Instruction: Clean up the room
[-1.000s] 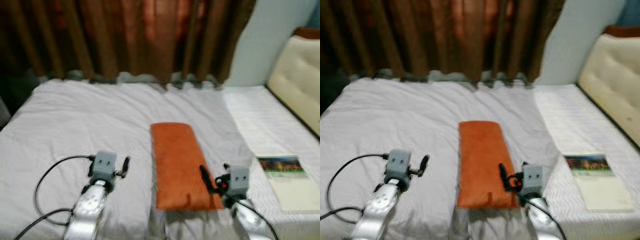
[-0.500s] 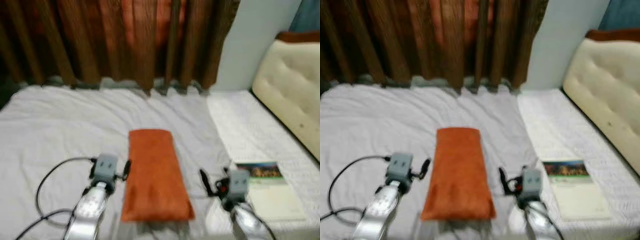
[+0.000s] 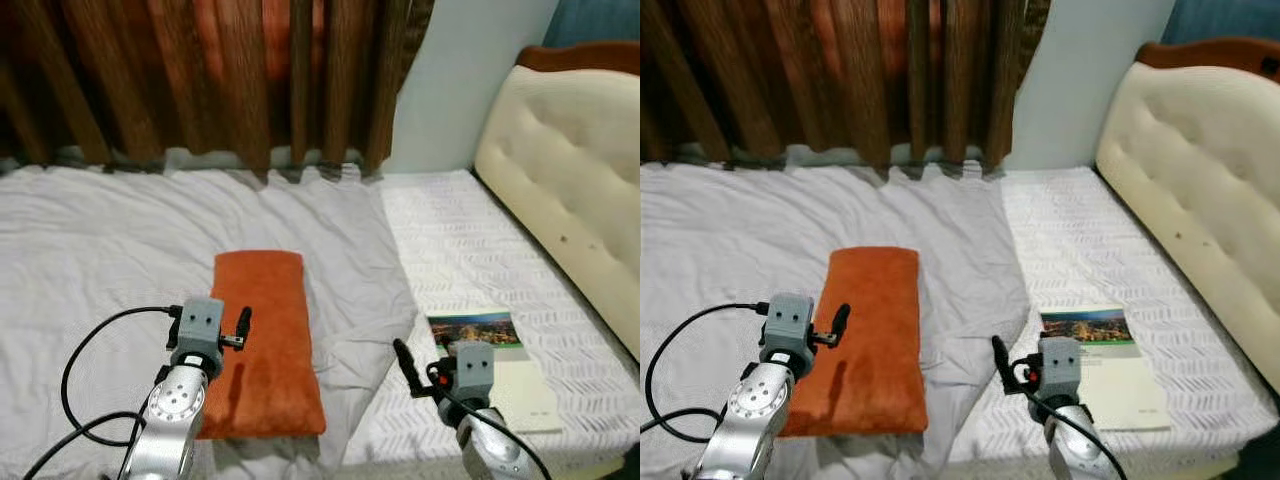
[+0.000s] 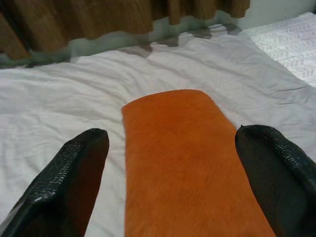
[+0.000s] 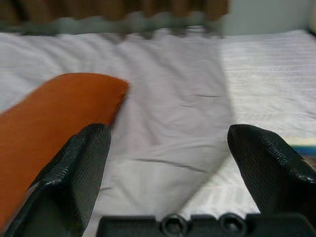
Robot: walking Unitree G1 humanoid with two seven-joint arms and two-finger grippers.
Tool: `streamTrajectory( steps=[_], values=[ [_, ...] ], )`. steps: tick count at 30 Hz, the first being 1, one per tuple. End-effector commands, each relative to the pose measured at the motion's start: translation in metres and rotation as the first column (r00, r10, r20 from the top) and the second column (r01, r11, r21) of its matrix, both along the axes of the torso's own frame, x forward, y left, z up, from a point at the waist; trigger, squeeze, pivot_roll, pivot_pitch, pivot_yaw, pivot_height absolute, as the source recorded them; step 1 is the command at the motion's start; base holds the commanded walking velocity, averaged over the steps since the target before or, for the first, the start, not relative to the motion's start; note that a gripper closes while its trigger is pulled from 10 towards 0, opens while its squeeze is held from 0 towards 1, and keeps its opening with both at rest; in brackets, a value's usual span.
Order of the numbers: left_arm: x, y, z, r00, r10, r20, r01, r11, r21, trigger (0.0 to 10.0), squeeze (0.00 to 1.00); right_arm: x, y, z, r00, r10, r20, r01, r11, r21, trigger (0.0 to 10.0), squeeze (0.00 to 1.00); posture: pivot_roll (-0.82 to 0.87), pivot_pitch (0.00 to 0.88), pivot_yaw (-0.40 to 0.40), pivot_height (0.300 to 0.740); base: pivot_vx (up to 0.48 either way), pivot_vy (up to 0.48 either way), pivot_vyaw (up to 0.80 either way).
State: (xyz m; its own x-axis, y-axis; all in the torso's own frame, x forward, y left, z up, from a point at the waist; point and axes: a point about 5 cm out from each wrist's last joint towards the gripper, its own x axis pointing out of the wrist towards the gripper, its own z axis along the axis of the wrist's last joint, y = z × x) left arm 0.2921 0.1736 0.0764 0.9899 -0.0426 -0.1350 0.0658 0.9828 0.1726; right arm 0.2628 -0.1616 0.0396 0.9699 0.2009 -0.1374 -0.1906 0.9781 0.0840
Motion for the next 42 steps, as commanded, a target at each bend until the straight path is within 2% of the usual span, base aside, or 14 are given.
streamTrajectory(
  steps=[1,13,16,19,22,24,25,27,29,32,33,37,40,42],
  values=[
    [-0.001,0.001,0.004,1.0,0.01,0.016,-0.01,1.0,-0.007,10.0,0.0,0.002,0.003,0.002,1.0,0.02,0.003,-0.02,1.0,0.018,10.0,0.0,0.05,0.039,-0.058,0.74,0.45,0.0,0.0],
    [-0.002,0.005,0.004,1.0,0.015,0.007,-0.015,1.0,0.011,10.0,0.0,0.002,0.012,-0.001,0.998,0.059,-0.015,-0.058,0.998,0.034,10.0,0.0,0.07,0.035,-0.058,0.74,0.432,0.0,0.0],
    [0.003,0.009,0.009,0.999,0.037,0.012,-0.038,0.999,0.01,10.0,0.0,0.007,0.016,0.001,0.998,0.054,-0.033,-0.051,0.995,0.083,10.0,0.0,0.07,0.053,-0.049,0.74,0.281,0.0,0.0],
    [0.011,0.023,0.011,0.993,0.118,-0.027,-0.118,0.993,-0.001,10.0,0.0,0.02,0.025,0.007,0.996,0.081,-0.04,-0.074,0.987,0.144,10.0,0.0,0.07,0.079,-0.039,0.74,0.0,0.0,0.0],
    [0.013,0.036,0.02,0.984,0.179,-0.026,-0.18,0.982,-0.054,10.0,0.0,0.031,0.03,0.019,0.996,0.082,-0.034,-0.072,0.968,0.241,10.0,0.0,0.07,0.107,-0.033,0.74,0.0,0.0,0.0],
    [0.014,0.053,0.024,0.972,0.229,-0.058,-0.234,0.968,-0.089,10.0,0.0,0.041,0.041,0.027,0.992,0.123,-0.029,-0.107,0.939,0.326,10.0,0.0,0.07,0.162,-0.027,0.74,0.0,0.0,0.0],
    [0.014,0.053,0.024,0.972,0.229,-0.058,-0.234,0.968,-0.089,10.0,0.0,0.041,0.041,0.027,0.992,0.123,-0.029,-0.107,0.939,0.326,10.0,0.0,0.07,0.162,-0.027,0.74,0.0,0.0,0.0],
    [0.023,0.075,0.024,0.962,0.252,-0.109,-0.266,0.954,-0.141,10.0,0.0,0.051,0.051,0.031,0.987,0.16,-0.036,-0.134,0.913,0.385,10.0,0.0,0.09,0.209,-0.031,0.74,0.0,0.0,0.0],
    [0.029,0.087,0.026,0.954,0.271,-0.129,-0.29,0.944,-0.16,10.0,0.0,0.056,0.053,0.032,0.985,0.17,-0.038,-0.14,0.902,0.409,10.0,0.0,0.1,0.238,-0.037,0.74,0.0,0.0,0.0],
    [0.036,0.099,0.038,0.956,0.274,-0.104,-0.289,0.939,-0.185,10.0,0.0,0.062,0.053,0.035,0.989,0.142,-0.029,-0.116,0.897,0.426,10.0,0.0,0.11,0.308,-0.032,0.74,0.0,0.0,0.0],
    [0.043,0.108,0.051,0.96,0.269,-0.074,-0.279,0.936,-0.216,10.0,0.0,0.069,0.055,0.037,0.993,0.114,-0.032,-0.088,0.892,0.443,10.0,0.0,0.12,0.349,-0.043,0.74,0.0,0.0,0.0],
    [0.052,0.109,0.052,0.967,0.246,-0.068,-0.253,0.892,-0.375,10.0,0.0,0.079,0.062,0.042,0.995,0.089,-0.046,-0.054,0.858,0.511,10.0,0.0,0.12,0.448,-0.062,0.74,0.0,0.0,0.0],
    [0.054,0.105,0.049,0.971,0.227,-0.075,-0.237,0.868,-0.437,10.0,0.0,0.081,0.065,0.044,0.995,0.086,-0.045,-0.05,0.847,0.529,10.0,0.0,0.11,0.482,-0.067,0.74,0.0,0.0,0.0],
    [0.056,0.101,0.051,0.975,0.212,-0.068,-0.218,0.849,-0.481,10.0,0.0,0.083,0.066,0.049,0.996,0.077,-0.038,-0.044,0.836,0.547,10.0,0.0,0.07,0.553,-0.08,0.74,0.0,0.0,0.0]
  ],
)
